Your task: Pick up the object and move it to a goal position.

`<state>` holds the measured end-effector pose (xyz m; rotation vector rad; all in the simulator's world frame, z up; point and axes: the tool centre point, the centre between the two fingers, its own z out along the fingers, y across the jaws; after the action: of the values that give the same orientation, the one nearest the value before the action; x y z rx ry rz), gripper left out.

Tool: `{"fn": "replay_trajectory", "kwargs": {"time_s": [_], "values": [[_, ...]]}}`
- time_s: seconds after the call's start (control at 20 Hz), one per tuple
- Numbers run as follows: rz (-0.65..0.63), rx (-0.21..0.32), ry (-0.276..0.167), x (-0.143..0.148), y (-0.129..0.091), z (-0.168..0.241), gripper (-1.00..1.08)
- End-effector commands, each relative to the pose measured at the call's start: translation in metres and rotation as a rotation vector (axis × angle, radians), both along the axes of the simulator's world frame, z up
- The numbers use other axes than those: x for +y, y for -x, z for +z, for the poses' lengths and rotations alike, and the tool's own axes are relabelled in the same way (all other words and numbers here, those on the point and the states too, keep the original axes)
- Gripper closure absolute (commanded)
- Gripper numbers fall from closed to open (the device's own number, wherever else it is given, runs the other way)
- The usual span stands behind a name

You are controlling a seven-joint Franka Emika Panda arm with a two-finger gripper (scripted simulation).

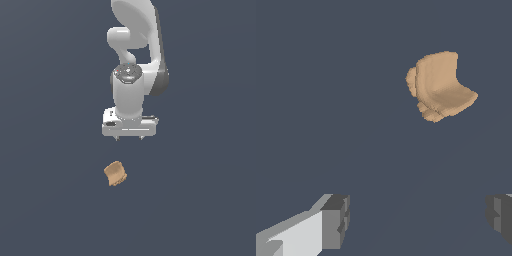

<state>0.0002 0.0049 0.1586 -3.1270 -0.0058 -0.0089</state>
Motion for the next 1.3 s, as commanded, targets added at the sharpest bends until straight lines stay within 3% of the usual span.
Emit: {"fn": "replay_trajectory", "kwargs": {"time_s": [0.0,0.75,1.25], "values": [[0.000,0.000,0.000,0.000,0.000,0.000,-0.92],[0.037,0.004,0.009,-0.003,0.000,0.000,-0.92],[0.119,0.004,0.013,-0.010,-0.023,-0.010,-0.92]]}}
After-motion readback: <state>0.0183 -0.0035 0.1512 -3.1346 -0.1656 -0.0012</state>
